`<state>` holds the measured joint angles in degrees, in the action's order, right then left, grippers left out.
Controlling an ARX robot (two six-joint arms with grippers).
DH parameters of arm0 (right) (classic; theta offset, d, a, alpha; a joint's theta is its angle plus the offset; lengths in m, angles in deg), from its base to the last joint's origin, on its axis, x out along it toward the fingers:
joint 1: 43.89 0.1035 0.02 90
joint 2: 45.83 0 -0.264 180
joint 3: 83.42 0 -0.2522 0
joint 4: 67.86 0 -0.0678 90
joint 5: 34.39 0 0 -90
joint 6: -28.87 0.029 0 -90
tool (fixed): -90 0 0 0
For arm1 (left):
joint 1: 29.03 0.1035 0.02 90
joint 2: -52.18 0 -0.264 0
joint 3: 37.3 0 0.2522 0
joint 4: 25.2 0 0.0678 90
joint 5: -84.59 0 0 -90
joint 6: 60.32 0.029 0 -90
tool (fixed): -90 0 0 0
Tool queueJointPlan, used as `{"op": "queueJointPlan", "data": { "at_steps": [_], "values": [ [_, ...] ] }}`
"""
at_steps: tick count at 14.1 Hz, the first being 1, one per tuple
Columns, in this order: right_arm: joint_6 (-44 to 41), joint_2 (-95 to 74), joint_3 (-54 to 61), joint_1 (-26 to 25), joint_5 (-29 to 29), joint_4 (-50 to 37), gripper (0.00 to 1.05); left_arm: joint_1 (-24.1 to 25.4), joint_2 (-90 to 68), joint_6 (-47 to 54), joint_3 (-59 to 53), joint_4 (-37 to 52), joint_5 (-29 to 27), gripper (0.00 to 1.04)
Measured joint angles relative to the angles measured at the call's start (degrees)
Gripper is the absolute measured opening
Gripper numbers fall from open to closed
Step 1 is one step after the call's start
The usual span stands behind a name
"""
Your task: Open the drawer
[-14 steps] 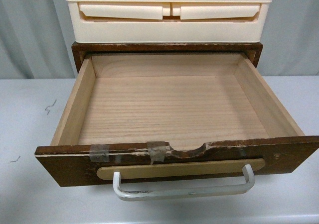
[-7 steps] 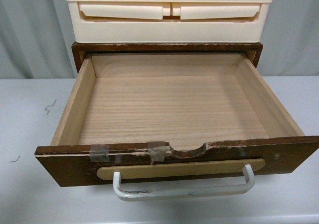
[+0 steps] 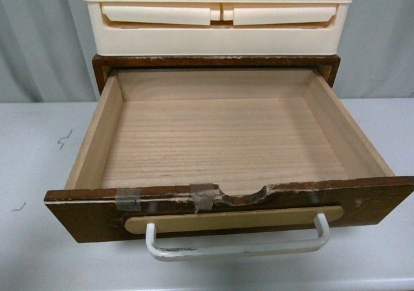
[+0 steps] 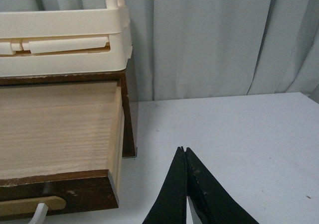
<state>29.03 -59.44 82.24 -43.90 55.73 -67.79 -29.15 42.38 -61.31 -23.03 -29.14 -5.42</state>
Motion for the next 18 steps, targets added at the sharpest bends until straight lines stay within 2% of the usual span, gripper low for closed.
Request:
{"op": "queueJointPlan", "data": {
  "at_steps": [2, 4, 5, 6, 8, 9, 10, 14, 17, 18],
  "values": [
    [0.0, 1.9, 0.0, 0.0, 0.0, 1.8, 0.02, 0.0, 8.8, 0.0, 0.0, -10.4, 0.0, 0.02],
    [0.0, 3.6, 0.0, 0.0, 0.0, 3.5, 0.02, 0.0, 9.6, 0.0, 0.0, -10.2, 0.0, 0.02],
    [0.0, 7.7, -0.1, 0.0, 0.0, 10.3, 0.02, 0.0, 9.6, 0.0, 0.0, -10.2, 0.0, 0.02],
    [0.0, 13.5, -0.1, 0.0, -0.1, 12.9, 0.02, 0.0, 9.6, 0.0, 0.0, -10.1, 0.0, 0.02],
    [0.0, 13.4, -0.1, 0.0, -0.1, 14.0, 0.02, 0.0, 9.6, 0.0, 0.0, -10.0, 0.0, 0.02],
    [-0.1, 13.4, -0.1, 0.0, -0.1, 13.9, 0.09, 0.0, 9.6, 0.0, 0.0, -10.0, 0.0, 0.06],
    [-0.1, 13.4, -0.1, 0.0, -0.1, 13.9, 0.22, 0.0, 9.6, 0.0, 0.0, -10.0, 0.0, 0.20],
    [-0.1, 13.4, -0.1, 0.0, -0.1, 13.9, 0.62, 0.0, 9.6, 0.0, 0.0, -10.0, 0.0, 0.62],
    [0.0, 13.4, -0.1, 0.0, -0.1, 13.9, 0.99, 0.0, 9.6, 0.0, 0.0, -10.0, 0.0, 0.96],
    [0.0, 13.4, -0.1, 0.0, -0.1, 13.9, 0.99, 0.0, 9.6, 0.0, 0.0, -10.0, 0.0, 0.99]
  ]
}}
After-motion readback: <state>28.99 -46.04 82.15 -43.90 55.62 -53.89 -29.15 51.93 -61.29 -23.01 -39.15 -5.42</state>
